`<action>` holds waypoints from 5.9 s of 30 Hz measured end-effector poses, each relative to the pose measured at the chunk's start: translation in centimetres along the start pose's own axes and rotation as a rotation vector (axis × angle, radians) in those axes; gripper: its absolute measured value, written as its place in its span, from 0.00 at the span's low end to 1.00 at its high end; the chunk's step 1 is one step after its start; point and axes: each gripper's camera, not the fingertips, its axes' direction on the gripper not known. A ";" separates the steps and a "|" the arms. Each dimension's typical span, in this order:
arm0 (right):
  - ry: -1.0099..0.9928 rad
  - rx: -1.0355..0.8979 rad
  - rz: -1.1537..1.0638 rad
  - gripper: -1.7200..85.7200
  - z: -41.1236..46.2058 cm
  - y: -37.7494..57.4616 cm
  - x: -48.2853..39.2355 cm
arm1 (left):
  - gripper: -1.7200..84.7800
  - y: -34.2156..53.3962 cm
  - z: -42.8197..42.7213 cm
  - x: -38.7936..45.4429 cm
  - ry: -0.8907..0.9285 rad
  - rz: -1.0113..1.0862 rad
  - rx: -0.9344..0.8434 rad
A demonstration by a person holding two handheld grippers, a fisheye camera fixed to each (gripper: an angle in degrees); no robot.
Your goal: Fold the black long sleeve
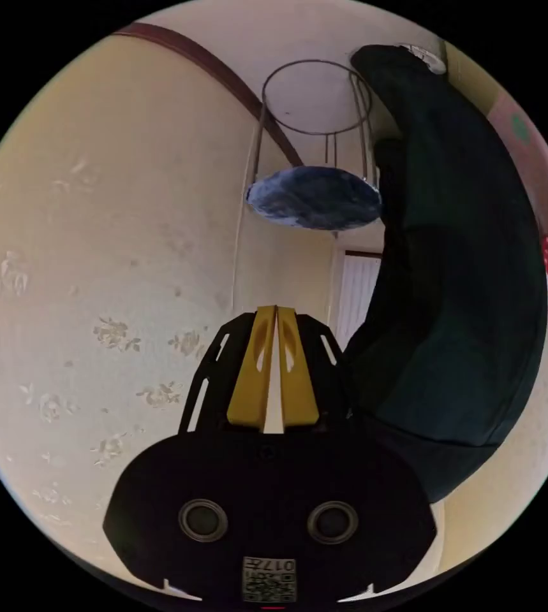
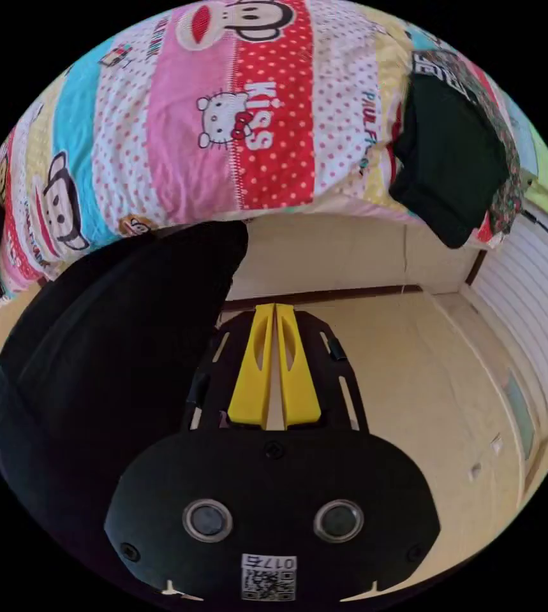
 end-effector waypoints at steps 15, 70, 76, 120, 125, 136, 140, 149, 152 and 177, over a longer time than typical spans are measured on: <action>-0.700 0.627 0.348 0.11 3.7 3.8 20.9 | 0.01 14.8 13.5 53.8 -1.192 0.679 0.565; -0.427 0.212 -0.407 0.09 -13.2 -18.2 20.3 | 0.14 -6.9 14.7 63.2 -0.611 1.019 0.603; -0.814 0.087 -0.170 0.15 -7.0 -33.0 16.2 | 0.14 -16.7 22.8 67.2 -0.676 1.024 0.291; -1.522 0.094 0.544 0.04 31.7 -45.0 29.7 | 0.05 -26.8 48.4 67.9 -1.353 1.343 1.016; -1.747 0.371 0.447 0.04 25.7 -30.1 34.4 | 0.10 -23.5 50.8 68.0 -1.290 1.263 0.862; -1.795 1.191 -0.466 0.03 -1.5 -5.5 41.0 | 0.15 -5.6 53.9 63.1 -0.983 1.697 0.585; -1.876 1.446 -0.951 0.03 -9.5 2.3 39.2 | 0.19 3.5 51.5 61.8 -0.742 1.901 0.565; -1.764 1.501 -1.337 0.03 -17.7 16.4 29.5 | 0.21 25.4 49.9 57.9 -0.556 2.345 0.634; -1.644 1.475 -1.342 0.03 -17.9 19.7 25.8 | 0.19 29.7 48.6 56.2 -0.304 2.366 0.549; -0.436 1.406 -1.139 0.11 -12.5 34.9 -1.6 | 0.02 36.9 51.2 47.7 0.062 2.184 0.649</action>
